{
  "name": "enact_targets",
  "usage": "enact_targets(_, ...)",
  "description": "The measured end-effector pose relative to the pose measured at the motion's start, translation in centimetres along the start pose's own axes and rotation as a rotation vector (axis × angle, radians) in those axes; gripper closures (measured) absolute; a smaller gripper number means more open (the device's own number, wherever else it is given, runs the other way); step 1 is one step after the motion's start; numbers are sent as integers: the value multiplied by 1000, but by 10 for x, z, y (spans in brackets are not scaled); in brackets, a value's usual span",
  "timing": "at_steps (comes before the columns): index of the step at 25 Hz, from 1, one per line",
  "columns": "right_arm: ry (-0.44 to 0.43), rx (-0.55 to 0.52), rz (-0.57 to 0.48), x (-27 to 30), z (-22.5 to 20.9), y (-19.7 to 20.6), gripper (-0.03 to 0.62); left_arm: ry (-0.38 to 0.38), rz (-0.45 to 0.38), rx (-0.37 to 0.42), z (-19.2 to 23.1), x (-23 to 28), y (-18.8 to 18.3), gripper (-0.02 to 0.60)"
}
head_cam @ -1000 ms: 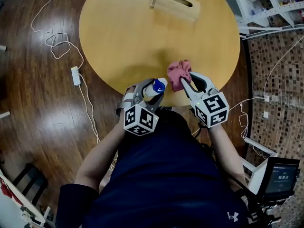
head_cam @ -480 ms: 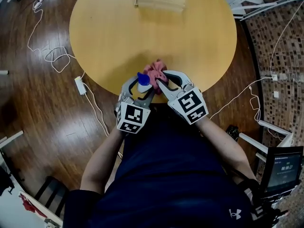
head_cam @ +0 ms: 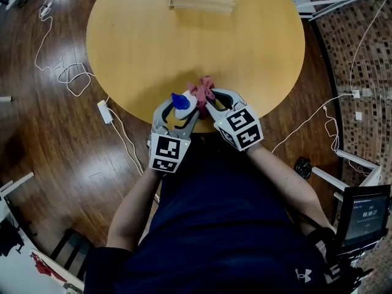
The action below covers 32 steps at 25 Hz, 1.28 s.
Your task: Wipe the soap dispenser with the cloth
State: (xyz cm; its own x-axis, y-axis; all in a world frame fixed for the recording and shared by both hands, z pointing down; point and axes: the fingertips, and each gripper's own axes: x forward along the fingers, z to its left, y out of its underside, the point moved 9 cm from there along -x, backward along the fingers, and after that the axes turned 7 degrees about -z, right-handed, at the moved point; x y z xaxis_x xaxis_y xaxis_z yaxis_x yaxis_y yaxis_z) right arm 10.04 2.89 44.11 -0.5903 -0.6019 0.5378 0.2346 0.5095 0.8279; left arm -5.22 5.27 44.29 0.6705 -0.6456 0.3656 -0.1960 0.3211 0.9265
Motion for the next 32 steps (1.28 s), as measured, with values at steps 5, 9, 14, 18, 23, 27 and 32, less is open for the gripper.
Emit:
enact_targets(5, -5, -18, 56, 11, 7, 12, 507, -33, -22, -72, 7, -11, 3, 316)
enact_targets(9, 2, -54, 102, 20, 6, 23, 507, -57, -34, -131, 12, -12, 8, 316)
enact_targets(14, 12, -85, 147, 30, 3, 36, 507, -79, -45, -211, 23, -15, 13, 314)
enact_targets(18, 19, -102, 182, 37, 3, 43, 507, -88, -43, -329, 30, -21, 10, 314)
enact_targets(23, 29, -108, 205, 45, -1, 54, 507, -115, -46, -447, 44, -30, 20, 314)
enact_targets(27, 13, -113, 228, 47, -5, 55, 506, -140, -41, -573, 53, -40, 35, 314)
enact_targets(32, -141, -160, 13, 33, 42, -8, 505, -147, -51, -785, 54, -46, 64, 314)
